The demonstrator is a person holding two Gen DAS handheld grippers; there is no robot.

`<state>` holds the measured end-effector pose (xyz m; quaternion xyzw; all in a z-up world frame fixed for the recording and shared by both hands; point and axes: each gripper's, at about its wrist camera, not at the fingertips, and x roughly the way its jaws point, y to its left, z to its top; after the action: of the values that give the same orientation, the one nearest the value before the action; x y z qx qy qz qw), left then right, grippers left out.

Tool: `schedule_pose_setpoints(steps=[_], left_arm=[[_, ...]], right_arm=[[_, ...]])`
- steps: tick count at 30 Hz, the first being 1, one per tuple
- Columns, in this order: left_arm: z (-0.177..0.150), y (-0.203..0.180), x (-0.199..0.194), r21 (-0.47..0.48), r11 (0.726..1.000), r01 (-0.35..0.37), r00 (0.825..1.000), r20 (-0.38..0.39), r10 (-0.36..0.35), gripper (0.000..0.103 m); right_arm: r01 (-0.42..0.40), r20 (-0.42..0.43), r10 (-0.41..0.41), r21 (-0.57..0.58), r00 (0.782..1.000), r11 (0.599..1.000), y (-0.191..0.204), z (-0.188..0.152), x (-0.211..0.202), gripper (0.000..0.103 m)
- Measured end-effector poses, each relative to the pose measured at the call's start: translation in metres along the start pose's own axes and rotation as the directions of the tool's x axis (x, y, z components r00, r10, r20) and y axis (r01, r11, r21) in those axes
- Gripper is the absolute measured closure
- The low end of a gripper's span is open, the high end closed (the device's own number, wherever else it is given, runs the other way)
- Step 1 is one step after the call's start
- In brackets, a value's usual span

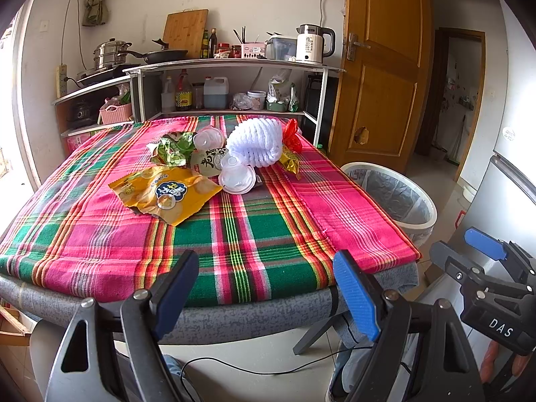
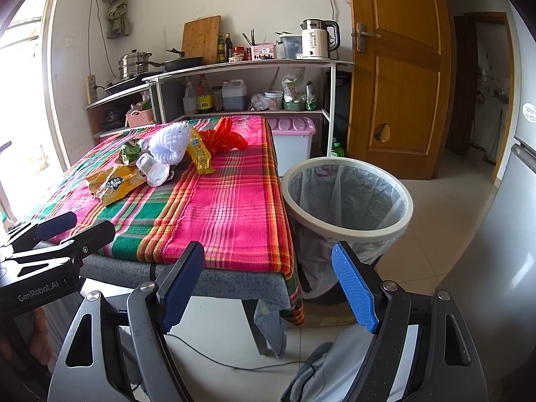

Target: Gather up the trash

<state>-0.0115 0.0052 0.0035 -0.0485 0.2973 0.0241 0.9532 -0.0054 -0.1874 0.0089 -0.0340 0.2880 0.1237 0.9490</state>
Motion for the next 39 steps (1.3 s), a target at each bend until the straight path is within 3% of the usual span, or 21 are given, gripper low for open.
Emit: schedule_pose_setpoints(steps=[28, 39], left_arm=[[0.002, 0.004, 0.004, -0.001, 1.0, -0.015, 1.0, 0.0, 0.015, 0.019], [0.014, 0.039, 0.022, -0.053, 0.997, -0.056, 0.998, -0.015, 0.056, 0.019]], right_arm=[[-0.001, -0.005, 0.001, -0.015, 1.0, 1.0, 0.002, 0.004, 0.007, 0.024], [-0.107, -0.033, 0.105, -0.055, 0.994, 0.993, 0.018, 0.027, 0.039, 0.024]])
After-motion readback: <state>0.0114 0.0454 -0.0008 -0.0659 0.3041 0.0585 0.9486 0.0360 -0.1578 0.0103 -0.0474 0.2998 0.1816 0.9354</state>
